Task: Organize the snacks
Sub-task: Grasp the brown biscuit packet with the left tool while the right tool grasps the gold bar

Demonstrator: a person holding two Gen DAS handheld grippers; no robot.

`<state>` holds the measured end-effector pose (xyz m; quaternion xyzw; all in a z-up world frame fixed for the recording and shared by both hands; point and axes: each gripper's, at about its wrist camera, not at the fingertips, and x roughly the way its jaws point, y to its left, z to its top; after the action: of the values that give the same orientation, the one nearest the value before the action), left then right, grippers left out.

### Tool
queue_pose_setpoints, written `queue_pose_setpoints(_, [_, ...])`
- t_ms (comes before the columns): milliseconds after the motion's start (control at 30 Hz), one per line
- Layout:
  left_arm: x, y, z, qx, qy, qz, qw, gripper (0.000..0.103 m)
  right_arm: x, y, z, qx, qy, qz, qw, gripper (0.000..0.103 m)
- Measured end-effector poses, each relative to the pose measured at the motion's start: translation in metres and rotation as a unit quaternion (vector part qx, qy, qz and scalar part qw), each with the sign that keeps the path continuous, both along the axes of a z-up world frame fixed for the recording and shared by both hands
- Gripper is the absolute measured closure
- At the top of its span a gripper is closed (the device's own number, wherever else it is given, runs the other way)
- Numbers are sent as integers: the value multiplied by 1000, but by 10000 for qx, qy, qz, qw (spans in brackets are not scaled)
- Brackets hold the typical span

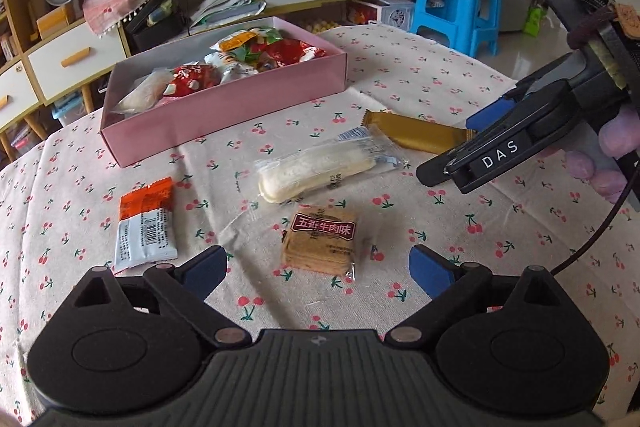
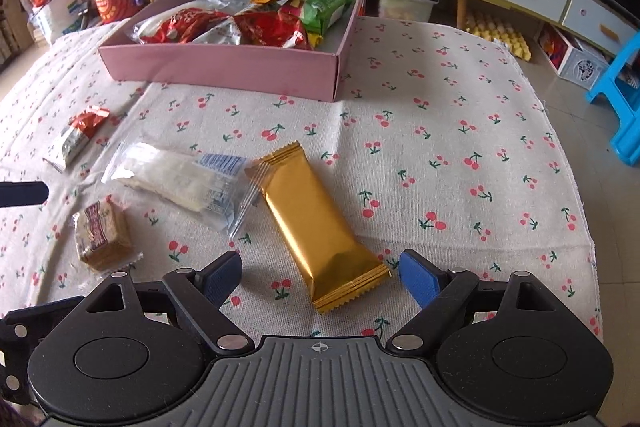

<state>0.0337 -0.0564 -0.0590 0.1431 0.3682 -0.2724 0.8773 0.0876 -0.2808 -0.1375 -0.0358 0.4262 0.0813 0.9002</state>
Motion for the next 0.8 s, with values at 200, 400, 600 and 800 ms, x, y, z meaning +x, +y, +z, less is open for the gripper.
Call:
queue_pose_setpoints(200, [4,-5,-7,26,58,25,10000,14,2,-2,-2,75,-128,75,9999,12])
queue_pose_setpoints(400, [7,-3,-9,-37,92,100,9999,24,0,3,-1,-67,-277,186,9994,16])
queue_pose_setpoints(600, [9,-2,-8,-111,159,141,9997,33,-2,8,2,0,-266,311,9992,33])
queue_pose_setpoints(800, [9,-3,-6,-119,249,152,9995,46,-5,15,5,75,-186,455,9988,55])
